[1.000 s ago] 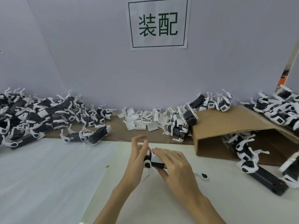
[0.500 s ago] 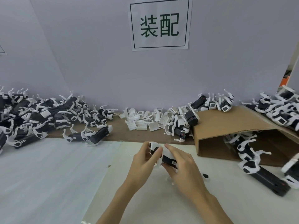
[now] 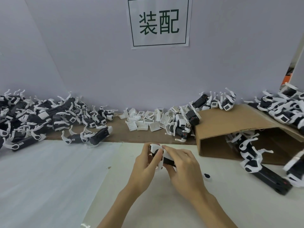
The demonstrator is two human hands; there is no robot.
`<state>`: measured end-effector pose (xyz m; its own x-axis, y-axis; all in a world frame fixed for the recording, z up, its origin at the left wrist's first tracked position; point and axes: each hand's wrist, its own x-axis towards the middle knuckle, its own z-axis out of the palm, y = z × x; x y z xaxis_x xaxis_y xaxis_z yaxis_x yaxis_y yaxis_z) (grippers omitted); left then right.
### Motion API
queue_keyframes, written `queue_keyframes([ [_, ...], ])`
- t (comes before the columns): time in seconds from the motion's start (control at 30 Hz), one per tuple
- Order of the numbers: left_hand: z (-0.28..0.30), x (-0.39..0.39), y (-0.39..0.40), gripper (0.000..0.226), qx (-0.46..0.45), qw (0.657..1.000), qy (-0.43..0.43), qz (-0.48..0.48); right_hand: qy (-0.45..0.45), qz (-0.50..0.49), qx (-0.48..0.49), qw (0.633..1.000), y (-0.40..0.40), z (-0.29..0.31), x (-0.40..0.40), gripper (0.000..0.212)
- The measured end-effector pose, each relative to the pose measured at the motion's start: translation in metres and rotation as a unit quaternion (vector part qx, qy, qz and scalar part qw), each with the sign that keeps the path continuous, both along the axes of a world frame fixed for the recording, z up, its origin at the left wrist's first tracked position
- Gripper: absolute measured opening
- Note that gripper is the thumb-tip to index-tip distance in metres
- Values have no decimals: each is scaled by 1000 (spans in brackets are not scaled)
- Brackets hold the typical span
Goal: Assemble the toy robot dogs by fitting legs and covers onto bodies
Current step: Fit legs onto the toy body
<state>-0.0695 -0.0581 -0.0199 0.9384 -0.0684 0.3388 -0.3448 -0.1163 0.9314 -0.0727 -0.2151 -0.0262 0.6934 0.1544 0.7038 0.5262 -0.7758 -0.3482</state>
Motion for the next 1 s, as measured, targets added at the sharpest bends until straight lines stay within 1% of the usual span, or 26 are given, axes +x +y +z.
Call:
queue_keyframes([
  [0.07, -2, 1, 0, 32, 9, 1000, 1, -1, -17, -6, -8, 1000, -1, 0, 1, 63],
  [0.1, -1, 1, -1, 32, 10, 1000, 0, 0, -8, -1, -8, 1000, -3, 1, 1, 61],
  [0.13, -1, 0, -1, 31, 10, 1000, -1, 0, 18, 10, -1, 1000, -5, 2, 2, 59],
  [0.17, -1, 0, -1, 31, 7, 1000, -2, -1, 69, 36, 18, 997, -7, 3, 2, 56],
  [0.2, 1, -1, 0, 31, 1, 1000, -4, -6, 145, 83, 54, 984, -11, 4, 2, 52],
  [0.23, 2, -1, 2, 32, -4, 1000, -9, -16, 236, 146, 111, 954, -16, 10, 3, 46],
  [0.27, 3, -1, 6, 34, -3, 999, -20, -25, 323, 211, 178, 905, -22, 16, 3, 37],
  [0.3, 3, 0, 9, 36, 7, 999, -36, -33, 394, 259, 235, 850, -30, 22, 3, 31],
  [0.33, 4, 0, 12, 37, 22, 998, -53, -36, 438, 285, 259, 812, -36, 26, 3, 30],
  [0.37, 5, 0, 15, 36, 36, 996, -68, -39, 458, 294, 246, 802, -42, 28, 1, 29],
  [0.43, 4, -2, 17, 32, 79, 991, -99, -40, 457, 291, 192, 818, -48, 27, -1, 24],
  [0.47, 3, -2, 17, 31, 117, 986, -120, -22, 452, 287, 185, 824, -50, 25, -1, 21],
  [0.5, 3, -2, 18, 31, 158, 977, -142, 4, 448, 275, 192, 829, -50, 24, 0, 19],
  [0.57, 4, 0, 17, 35, 216, 960, -170, 49, 437, 236, 205, 844, -47, 21, 2, 25],
  [0.6, 5, 2, 17, 40, 236, 954, -175, 62, 418, 214, 208, 858, -45, 19, 3, 29],
  [0.67, 4, 5, 17, 45, 258, 951, -157, 67, 340, 161, 185, 908, -38, 15, 4, 34],
  [0.73, 3, 8, 19, 43, 218, 970, -99, 28, 259, 128, 145, 946, -30, 9, 4, 39],
  [0.8, 3, 12, 24, 39, 173, 982, -73, -1, 220, 107, 110, 963, -27, 7, 5, 46],
  [0.83, 3, 13, 26, 35, 160, 985, -71, -10, 214, 108, 101, 965, -27, 6, 6, 45],
  [0.93, 2, 15, 28, 29, 145, 987, -62, -24, 218, 127, 97, 963, -27, 3, 7, 34],
  [1.0, 1, 15, 25, 26, 132, 989, -65, -31, 213, 116, 86, 966, -27, 3, 8, 28],
])
